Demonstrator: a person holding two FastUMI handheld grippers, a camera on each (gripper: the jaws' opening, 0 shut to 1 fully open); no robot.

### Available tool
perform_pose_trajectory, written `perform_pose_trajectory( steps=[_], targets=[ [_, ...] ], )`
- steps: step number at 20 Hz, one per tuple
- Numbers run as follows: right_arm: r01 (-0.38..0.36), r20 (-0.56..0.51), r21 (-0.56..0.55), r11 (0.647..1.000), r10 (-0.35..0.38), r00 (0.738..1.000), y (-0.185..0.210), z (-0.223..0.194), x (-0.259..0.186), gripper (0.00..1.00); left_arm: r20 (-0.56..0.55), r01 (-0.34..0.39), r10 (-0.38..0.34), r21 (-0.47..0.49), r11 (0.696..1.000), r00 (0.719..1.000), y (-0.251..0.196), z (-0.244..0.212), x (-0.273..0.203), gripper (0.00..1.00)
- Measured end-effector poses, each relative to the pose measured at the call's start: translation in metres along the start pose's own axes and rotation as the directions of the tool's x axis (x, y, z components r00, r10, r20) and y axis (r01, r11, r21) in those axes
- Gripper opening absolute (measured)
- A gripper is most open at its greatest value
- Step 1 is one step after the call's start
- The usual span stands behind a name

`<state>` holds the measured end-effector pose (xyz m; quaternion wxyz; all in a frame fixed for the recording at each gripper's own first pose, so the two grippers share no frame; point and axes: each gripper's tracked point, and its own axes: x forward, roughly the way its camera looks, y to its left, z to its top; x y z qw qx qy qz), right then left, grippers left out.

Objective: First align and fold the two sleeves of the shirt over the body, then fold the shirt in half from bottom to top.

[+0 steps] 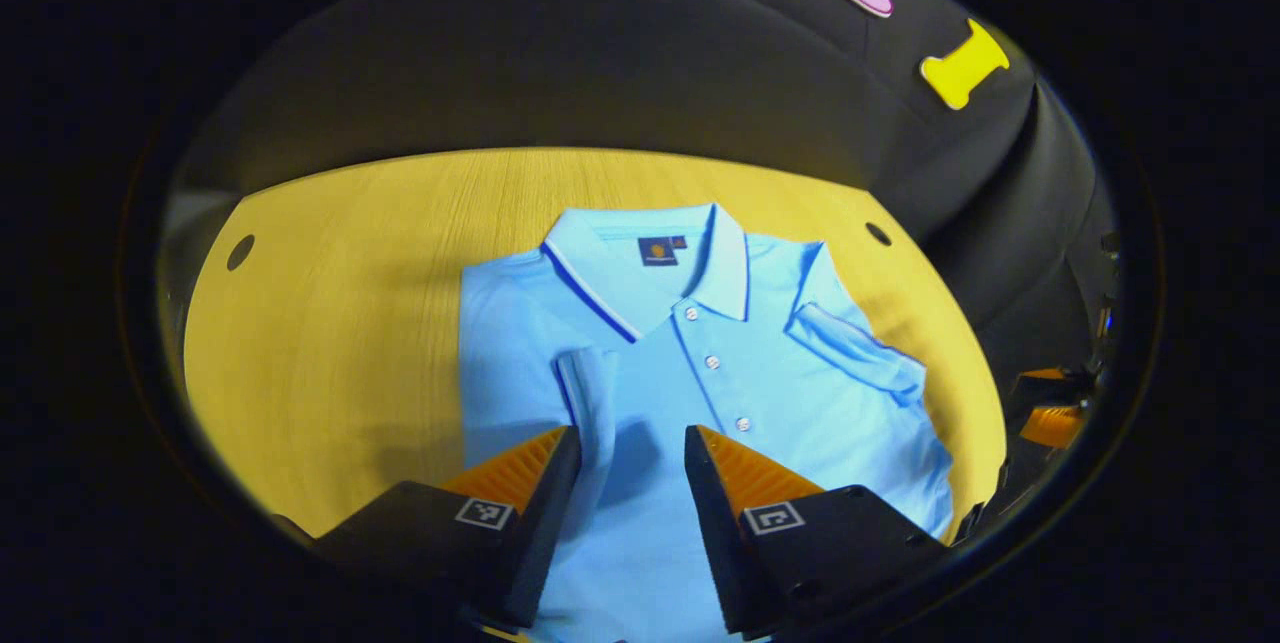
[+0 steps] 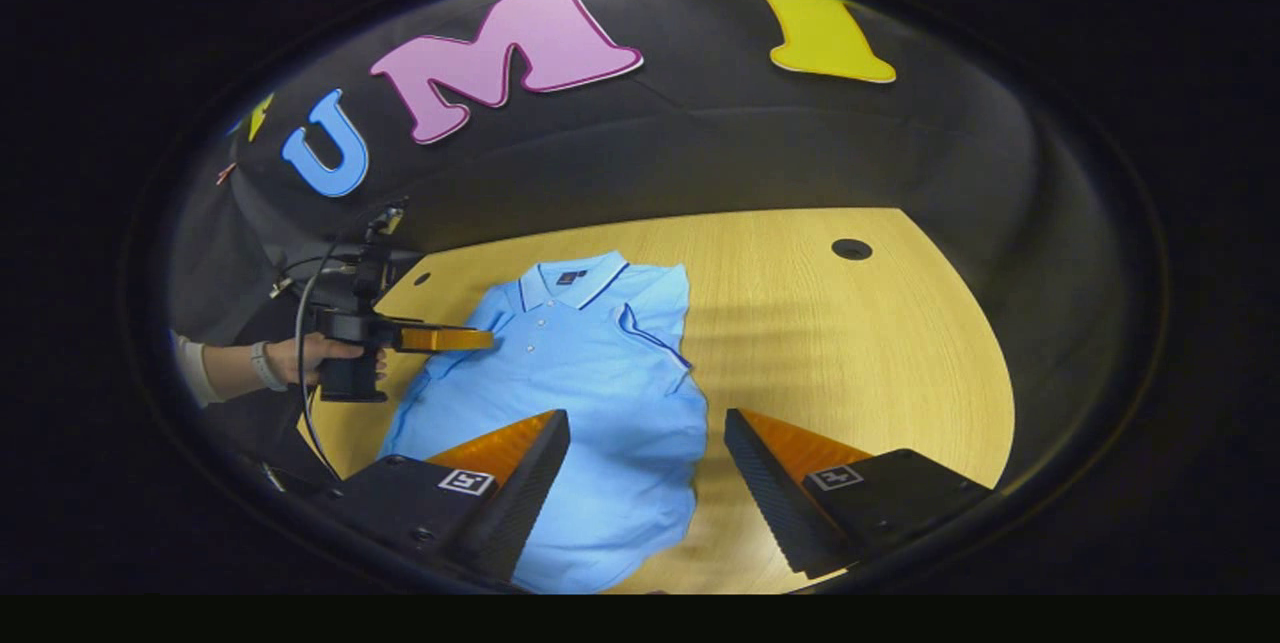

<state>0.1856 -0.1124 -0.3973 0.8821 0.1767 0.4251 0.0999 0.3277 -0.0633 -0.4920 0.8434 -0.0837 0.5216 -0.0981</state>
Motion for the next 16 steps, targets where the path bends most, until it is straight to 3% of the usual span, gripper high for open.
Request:
perform_pose_trajectory(
  steps=[1, 2, 3, 4, 7, 8, 9, 16],
  targets=[
    [-0.004, 0.002, 0.010, 1.000, 0.003, 1.000, 0.003, -0.002, -0.001, 0.89, 0.014, 0.027, -0.027, -0.011, 1.000, 1.000, -0.009, 0.002, -0.015, 0.69],
    [-0.008, 0.003, 0.020, 1.000, 0.008, 1.000, 0.007, -0.004, -0.001, 0.98, 0.026, 0.046, -0.046, -0.005, 0.999, 0.999, -0.015, 0.001, -0.030, 0.71],
    [-0.015, 0.003, 0.031, 0.999, 0.015, 1.000, 0.011, -0.007, -0.004, 0.89, 0.039, 0.050, -0.050, 0.013, 0.999, 0.998, -0.017, 0.000, -0.046, 0.72],
    [-0.024, 0.002, 0.040, 0.999, 0.024, 1.000, 0.016, -0.010, -0.006, 0.97, 0.052, 0.052, -0.053, 0.031, 0.998, 0.997, -0.018, -0.002, -0.061, 0.78],
    [-0.037, -0.014, 0.046, 0.998, 0.038, 0.999, 0.025, -0.024, -0.015, 0.97, 0.055, 0.059, -0.060, 0.029, 0.998, 0.997, -0.020, -0.027, -0.108, 0.81],
    [-0.043, -0.024, 0.050, 0.998, 0.044, 0.999, 0.028, -0.029, -0.019, 0.89, 0.051, 0.066, -0.066, 0.008, 0.998, 0.996, -0.020, -0.038, -0.122, 0.84],
    [-0.047, -0.033, 0.058, 0.997, 0.049, 0.998, 0.030, -0.036, -0.023, 0.97, 0.045, 0.071, -0.070, -0.020, 0.997, 0.997, -0.020, -0.052, -0.136, 0.85],
    [-0.041, -0.105, 0.160, 0.986, 0.058, 0.993, 0.036, -0.105, -0.062, 0.97, -0.065, 0.049, -0.056, -0.108, 0.993, 0.996, -0.001, -0.181, -0.195, 0.86]
  ],
)
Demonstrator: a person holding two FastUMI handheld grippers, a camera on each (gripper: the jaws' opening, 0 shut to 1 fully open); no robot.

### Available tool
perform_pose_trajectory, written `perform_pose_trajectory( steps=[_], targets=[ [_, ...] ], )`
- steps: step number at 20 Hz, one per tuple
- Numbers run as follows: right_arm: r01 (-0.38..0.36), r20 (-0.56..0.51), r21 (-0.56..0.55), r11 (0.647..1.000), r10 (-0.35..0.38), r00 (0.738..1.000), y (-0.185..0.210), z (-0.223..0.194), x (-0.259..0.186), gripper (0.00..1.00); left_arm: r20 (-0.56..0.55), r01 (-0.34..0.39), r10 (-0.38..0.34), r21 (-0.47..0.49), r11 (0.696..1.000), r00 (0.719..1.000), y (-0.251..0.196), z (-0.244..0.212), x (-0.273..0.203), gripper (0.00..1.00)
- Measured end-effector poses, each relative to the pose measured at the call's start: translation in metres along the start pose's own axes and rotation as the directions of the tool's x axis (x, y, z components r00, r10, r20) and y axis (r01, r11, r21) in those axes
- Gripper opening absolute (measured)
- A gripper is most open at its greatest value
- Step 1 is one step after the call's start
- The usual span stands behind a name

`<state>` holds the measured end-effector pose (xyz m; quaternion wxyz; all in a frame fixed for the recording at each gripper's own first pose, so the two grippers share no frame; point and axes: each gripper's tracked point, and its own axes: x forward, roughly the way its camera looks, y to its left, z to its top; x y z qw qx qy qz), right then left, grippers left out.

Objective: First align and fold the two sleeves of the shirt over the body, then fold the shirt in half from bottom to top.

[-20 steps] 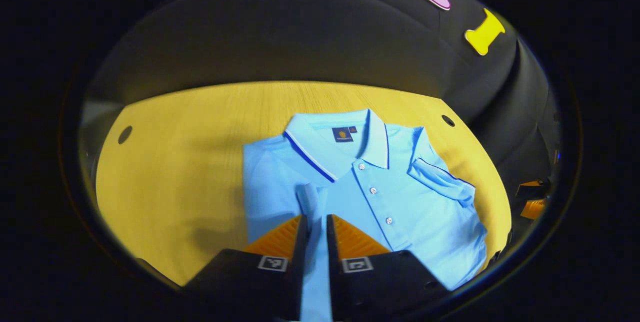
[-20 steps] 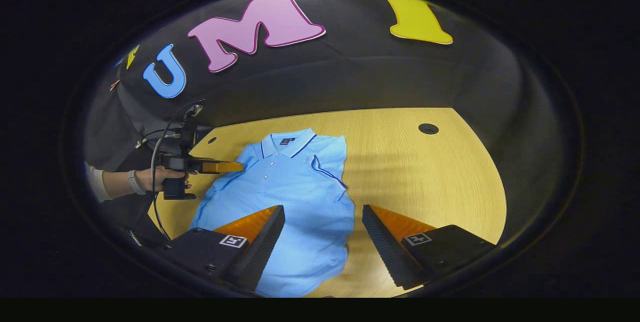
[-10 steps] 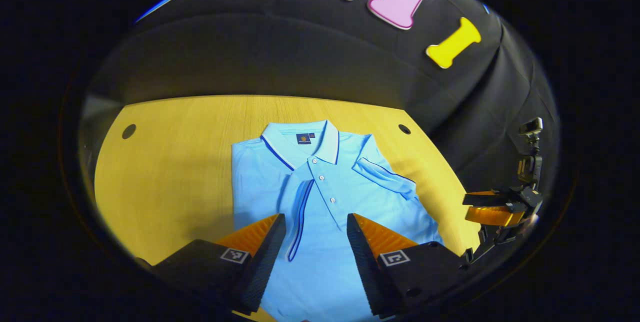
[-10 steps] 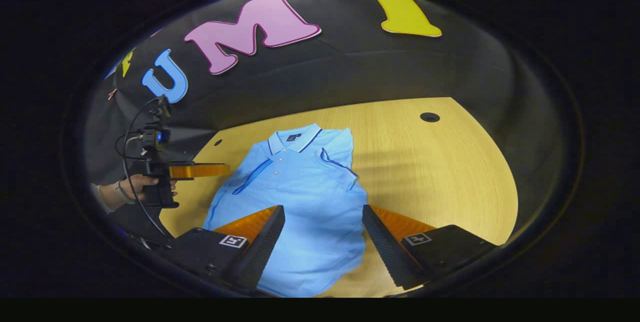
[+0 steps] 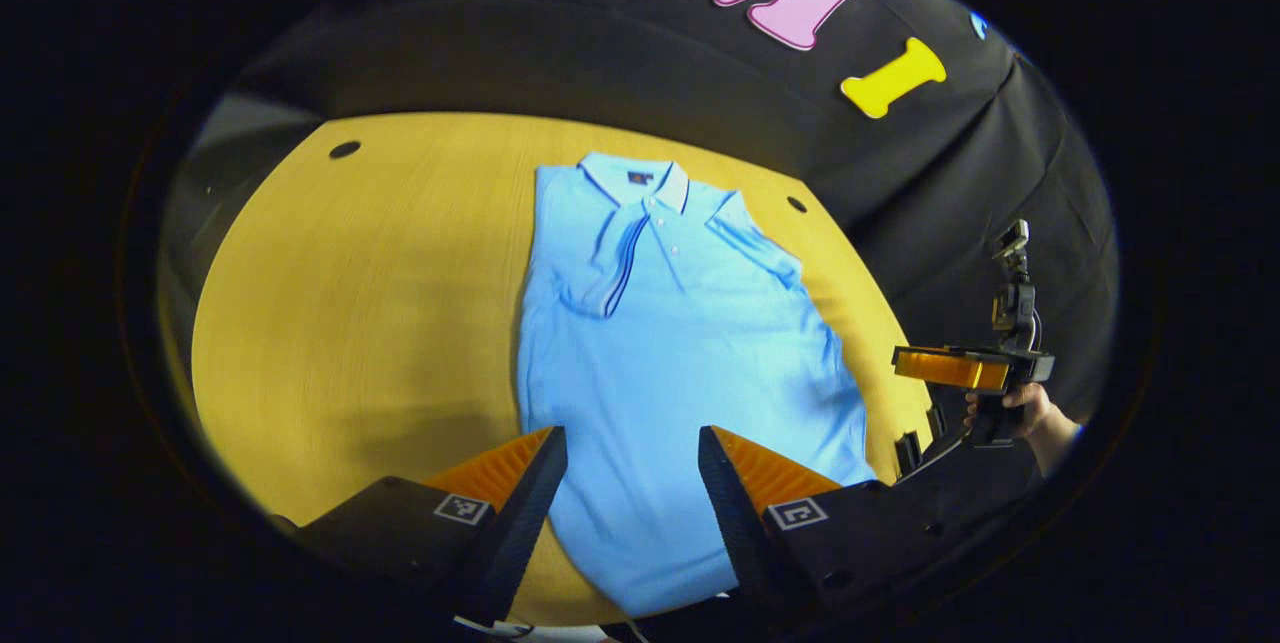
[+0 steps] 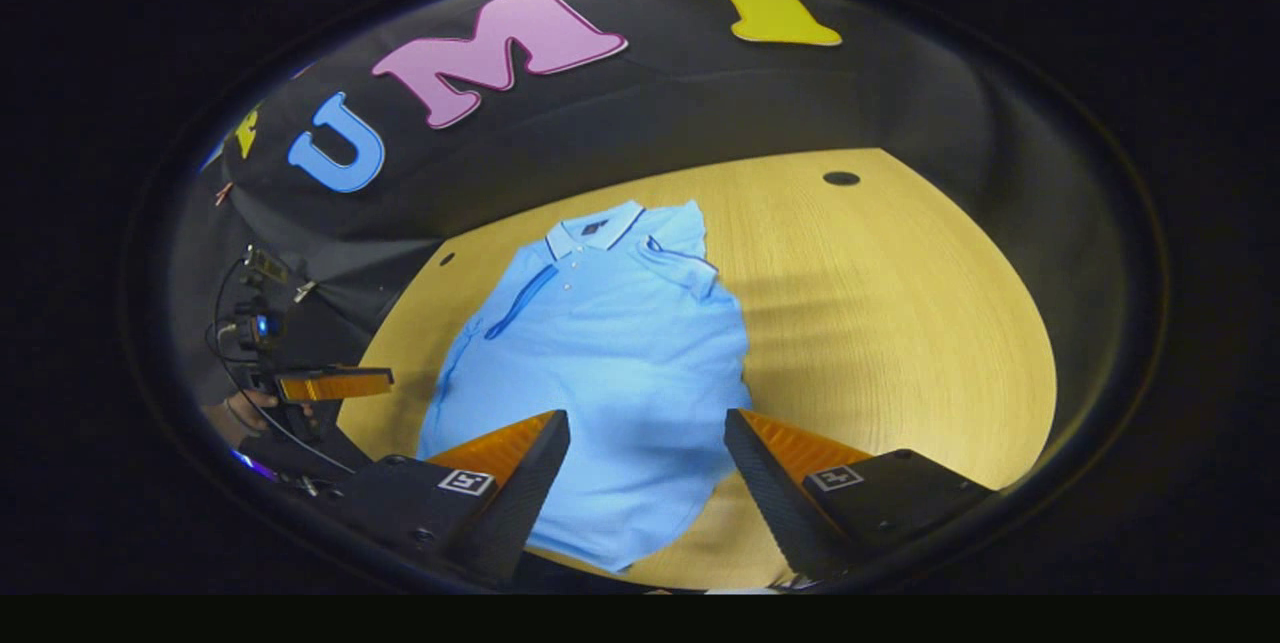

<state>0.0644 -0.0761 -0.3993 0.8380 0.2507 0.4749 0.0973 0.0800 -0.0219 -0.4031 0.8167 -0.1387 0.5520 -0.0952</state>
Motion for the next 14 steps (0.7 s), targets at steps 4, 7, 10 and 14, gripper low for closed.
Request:
perform_pose_trajectory(
  steps=[4, 7, 10, 14],
  targets=[
    [-0.012, -0.041, 0.091, 0.996, 0.015, 0.999, 0.001, -0.048, -0.013, 0.97, -0.064, 0.000, -0.008, -0.112, 0.994, 0.998, 0.005, -0.063, -0.011, 0.85],
    [-0.025, -0.091, 0.172, 0.985, 0.041, 0.995, 0.003, -0.086, -0.019, 0.97, -0.113, 0.009, -0.027, -0.157, 0.987, 0.993, 0.001, -0.100, -0.017, 0.86],
    [-0.029, -0.134, 0.246, 0.969, 0.064, 0.989, 0.002, -0.116, -0.025, 0.97, -0.159, 0.015, -0.044, -0.185, 0.983, 0.986, 0.000, -0.128, -0.020, 0.85],
    [-0.034, -0.179, 0.365, 0.930, 0.106, 0.978, 0.000, -0.149, -0.027, 0.97, -0.198, 0.010, -0.057, -0.231, 0.973, 0.978, 0.000, -0.152, -0.012, 0.86]
  ],
)
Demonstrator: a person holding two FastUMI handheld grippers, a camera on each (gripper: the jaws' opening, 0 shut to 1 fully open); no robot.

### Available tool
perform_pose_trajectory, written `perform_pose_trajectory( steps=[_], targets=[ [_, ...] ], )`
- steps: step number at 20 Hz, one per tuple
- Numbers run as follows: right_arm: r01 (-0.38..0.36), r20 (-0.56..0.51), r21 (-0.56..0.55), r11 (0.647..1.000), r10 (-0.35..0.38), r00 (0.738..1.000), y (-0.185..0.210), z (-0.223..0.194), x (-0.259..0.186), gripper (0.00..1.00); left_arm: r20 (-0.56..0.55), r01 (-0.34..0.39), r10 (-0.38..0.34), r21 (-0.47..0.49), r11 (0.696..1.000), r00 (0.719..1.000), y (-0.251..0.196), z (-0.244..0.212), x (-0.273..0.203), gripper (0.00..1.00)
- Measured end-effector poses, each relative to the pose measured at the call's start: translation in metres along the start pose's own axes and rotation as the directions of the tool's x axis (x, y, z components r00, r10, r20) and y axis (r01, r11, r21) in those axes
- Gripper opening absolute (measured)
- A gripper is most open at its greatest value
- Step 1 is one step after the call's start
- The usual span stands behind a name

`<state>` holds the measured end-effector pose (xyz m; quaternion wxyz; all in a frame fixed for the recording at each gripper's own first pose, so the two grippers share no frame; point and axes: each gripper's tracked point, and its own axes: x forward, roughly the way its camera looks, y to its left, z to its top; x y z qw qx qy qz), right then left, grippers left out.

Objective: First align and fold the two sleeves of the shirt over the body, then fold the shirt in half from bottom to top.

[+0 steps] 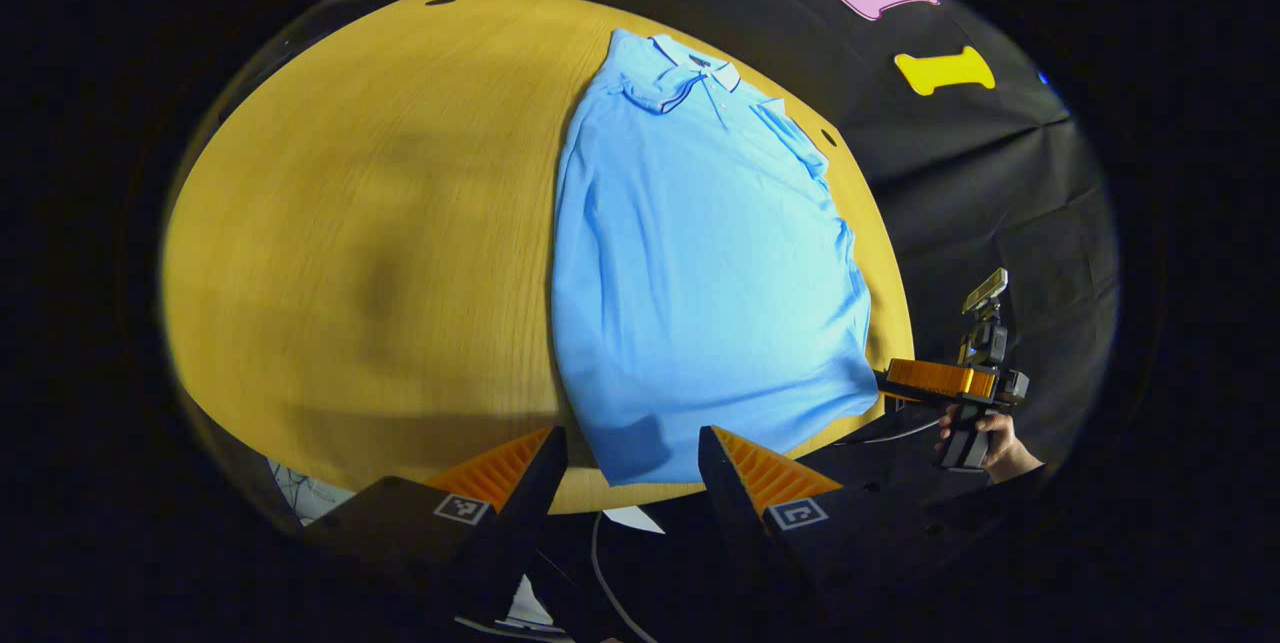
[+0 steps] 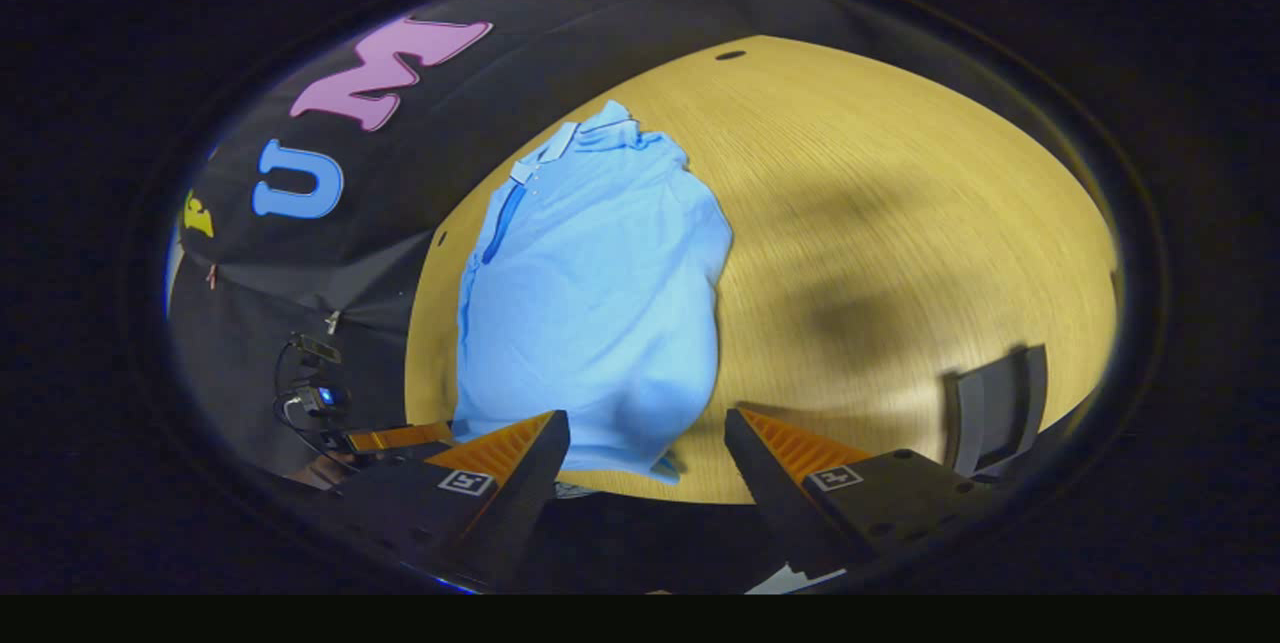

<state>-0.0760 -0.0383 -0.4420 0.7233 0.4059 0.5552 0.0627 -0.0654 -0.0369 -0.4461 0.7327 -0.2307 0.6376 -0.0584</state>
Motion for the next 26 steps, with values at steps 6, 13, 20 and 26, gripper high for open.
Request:
perform_pose_trajectory(
  steps=[6, 13, 20, 26],
  targets=[
    [-0.131, -0.056, 0.179, 0.975, 0.143, 0.988, 0.024, -0.021, 0.013, 0.89, -0.038, 0.078, -0.084, -0.148, 0.986, 0.996, -0.009, -0.003, 0.007, 0.81],
    [-0.149, -0.026, 0.350, 0.925, 0.169, 0.985, 0.029, -0.008, 0.043, 0.74, -0.073, 0.088, -0.111, -0.257, 0.962, 0.991, -0.014, 0.001, 0.023, 0.73],
    [-0.129, -0.009, 0.277, 0.952, 0.136, 0.991, 0.022, -0.004, 0.054, 0.05, -0.063, 0.118, -0.124, -0.098, 0.988, 0.990, -0.022, 0.000, 0.032, 0.06],
    [-0.212, 0.058, 0.127, 0.969, 0.206, 0.977, 0.048, 0.024, 0.041, 0.05, 0.023, -0.053, 0.050, 0.144, 0.988, 0.998, -0.017, 0.037, 0.027, 0.09]
  ],
)
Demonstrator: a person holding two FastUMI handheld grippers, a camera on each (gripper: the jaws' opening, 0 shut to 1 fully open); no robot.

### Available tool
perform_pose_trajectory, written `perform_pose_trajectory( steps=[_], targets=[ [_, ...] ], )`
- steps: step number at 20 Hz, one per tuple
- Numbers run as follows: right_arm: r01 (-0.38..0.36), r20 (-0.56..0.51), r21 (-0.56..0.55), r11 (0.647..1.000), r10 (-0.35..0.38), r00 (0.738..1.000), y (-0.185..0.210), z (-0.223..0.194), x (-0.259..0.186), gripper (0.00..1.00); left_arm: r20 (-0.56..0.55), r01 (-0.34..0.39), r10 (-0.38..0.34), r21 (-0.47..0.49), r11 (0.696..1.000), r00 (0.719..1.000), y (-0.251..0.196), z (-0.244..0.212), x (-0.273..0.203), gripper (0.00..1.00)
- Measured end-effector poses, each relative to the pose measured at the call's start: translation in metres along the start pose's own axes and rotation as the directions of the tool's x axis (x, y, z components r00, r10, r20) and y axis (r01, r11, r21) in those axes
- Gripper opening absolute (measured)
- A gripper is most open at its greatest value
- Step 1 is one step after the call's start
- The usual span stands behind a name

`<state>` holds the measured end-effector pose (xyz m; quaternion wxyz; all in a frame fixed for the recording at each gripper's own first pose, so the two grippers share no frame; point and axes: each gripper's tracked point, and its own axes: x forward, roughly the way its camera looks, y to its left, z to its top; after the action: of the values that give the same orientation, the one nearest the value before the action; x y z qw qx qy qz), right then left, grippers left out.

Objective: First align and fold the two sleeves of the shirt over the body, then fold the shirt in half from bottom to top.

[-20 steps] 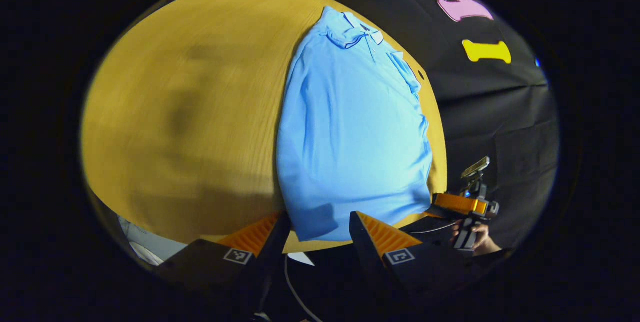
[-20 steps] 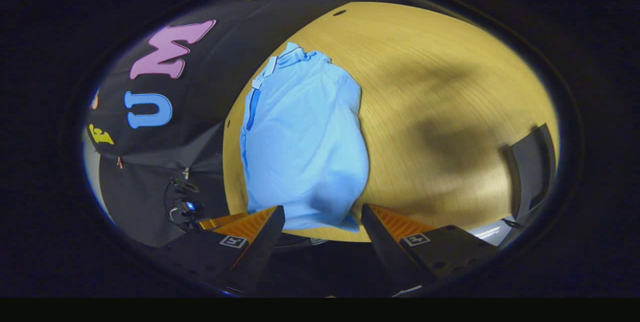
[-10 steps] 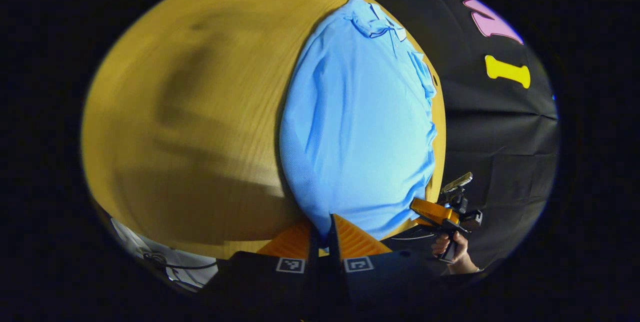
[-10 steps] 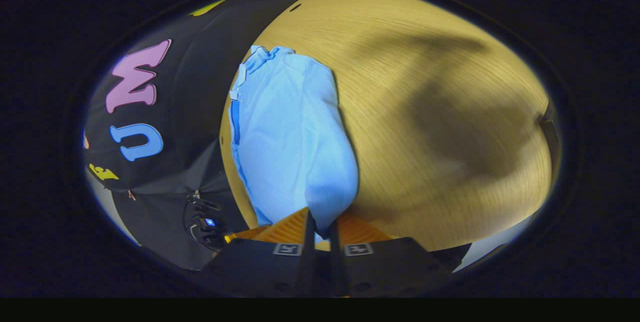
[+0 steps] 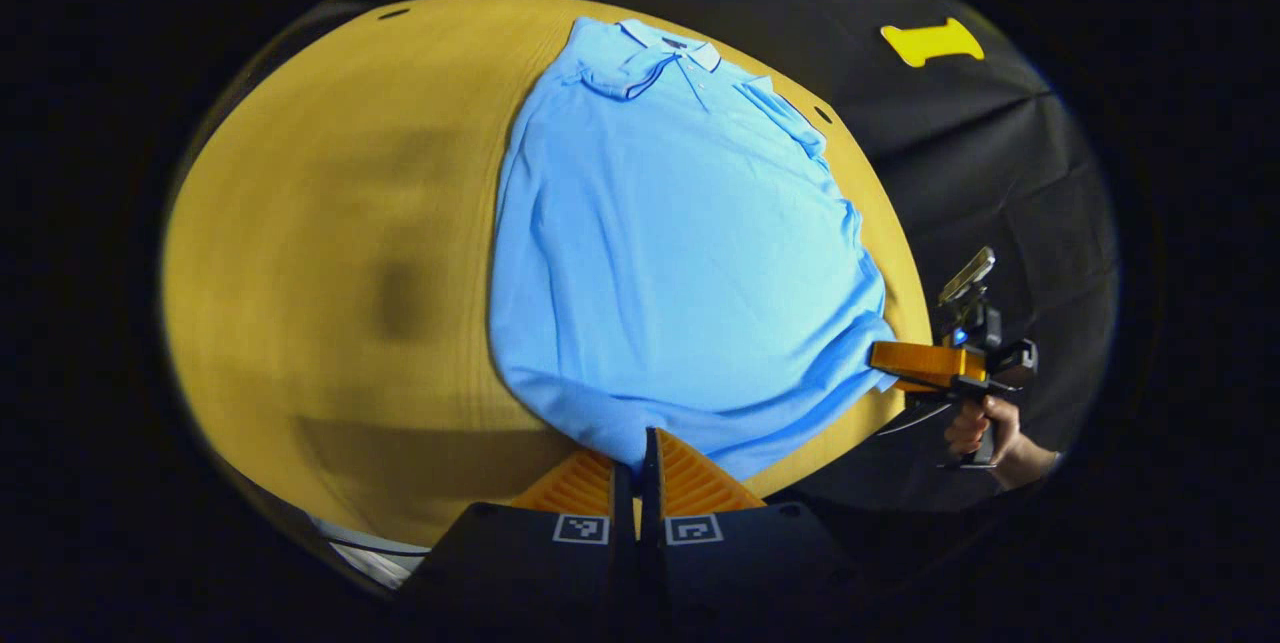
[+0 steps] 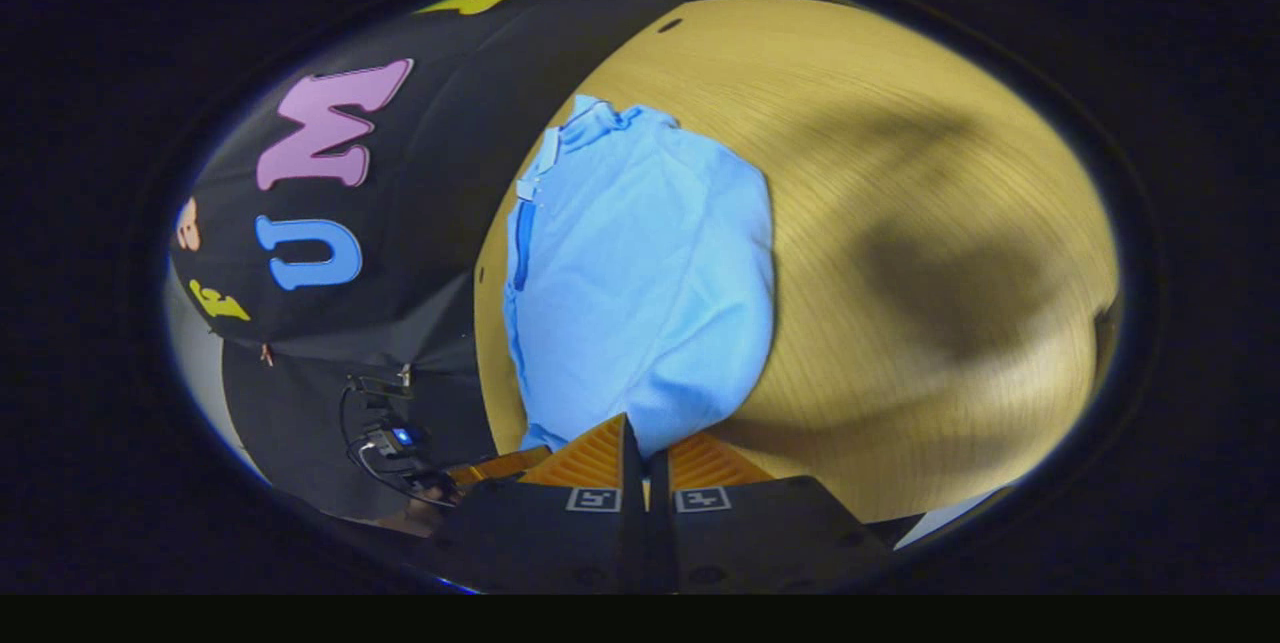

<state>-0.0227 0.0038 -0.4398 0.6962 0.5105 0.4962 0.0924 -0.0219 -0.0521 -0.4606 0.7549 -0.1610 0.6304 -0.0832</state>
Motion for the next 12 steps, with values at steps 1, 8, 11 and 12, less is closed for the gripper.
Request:
perform_pose_trajectory(
  steps=[1, 8, 11, 12],
  targets=[
    [-0.009, 0.007, -0.040, 0.999, 0.010, 1.000, 0.008, 0.005, -0.001, 0.05, 0.026, -0.005, 0.004, 0.015, 1.000, 1.000, -0.003, 0.010, -0.002, 0.06],
    [-0.003, 0.060, -0.332, 0.943, 0.025, 0.998, 0.055, 0.051, -0.002, 0.00, 0.239, -0.022, -0.001, 0.094, 0.995, 0.971, -0.018, 0.101, -0.047, 0.06],
    [-0.008, 0.116, -0.405, 0.914, 0.060, 0.991, 0.085, 0.082, -0.007, 0.05, 0.309, -0.050, 0.009, 0.125, 0.991, 0.951, -0.023, 0.135, -0.066, 0.06],
    [-0.010, 0.136, -0.423, 0.906, 0.075, 0.988, 0.094, 0.094, -0.006, 0.00, 0.327, -0.062, 0.013, 0.140, 0.988, 0.945, -0.025, 0.148, -0.069, 0.06]
  ],
)
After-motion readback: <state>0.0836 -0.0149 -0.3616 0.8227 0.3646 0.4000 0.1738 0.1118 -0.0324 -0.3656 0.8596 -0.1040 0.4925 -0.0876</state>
